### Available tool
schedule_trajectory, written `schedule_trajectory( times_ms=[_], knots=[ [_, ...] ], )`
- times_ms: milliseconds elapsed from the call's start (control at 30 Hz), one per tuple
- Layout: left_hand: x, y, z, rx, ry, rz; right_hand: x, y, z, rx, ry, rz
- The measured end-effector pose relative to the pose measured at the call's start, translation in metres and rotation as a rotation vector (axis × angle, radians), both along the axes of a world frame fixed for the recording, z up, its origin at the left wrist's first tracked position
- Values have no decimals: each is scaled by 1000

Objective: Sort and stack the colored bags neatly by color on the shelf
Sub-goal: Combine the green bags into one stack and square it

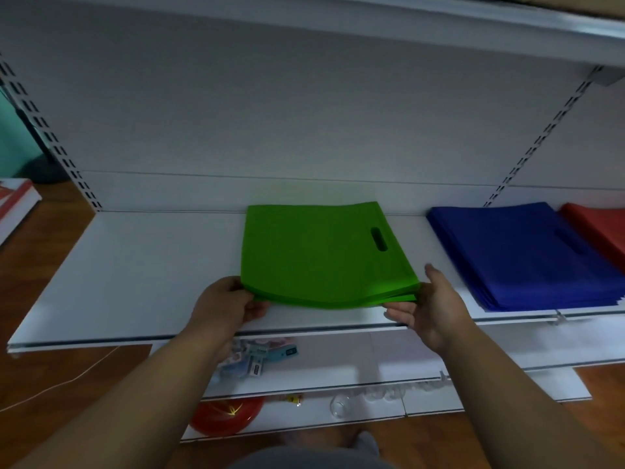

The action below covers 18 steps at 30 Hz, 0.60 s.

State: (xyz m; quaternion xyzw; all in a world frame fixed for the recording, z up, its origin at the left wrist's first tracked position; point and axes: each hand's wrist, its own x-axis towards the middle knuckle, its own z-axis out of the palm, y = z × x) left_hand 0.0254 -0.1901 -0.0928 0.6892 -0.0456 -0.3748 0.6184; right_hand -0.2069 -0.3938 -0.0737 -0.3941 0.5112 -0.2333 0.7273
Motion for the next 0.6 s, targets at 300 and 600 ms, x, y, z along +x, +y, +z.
schedule_trajectory(
  times_ms=[300,600],
  knots=[
    [-1,0,10,-104,149,72,3,2,-9,-156,145,-46],
    [-1,0,9,-58,52,-28,3,-2,-11,-314,280,1]
  ],
)
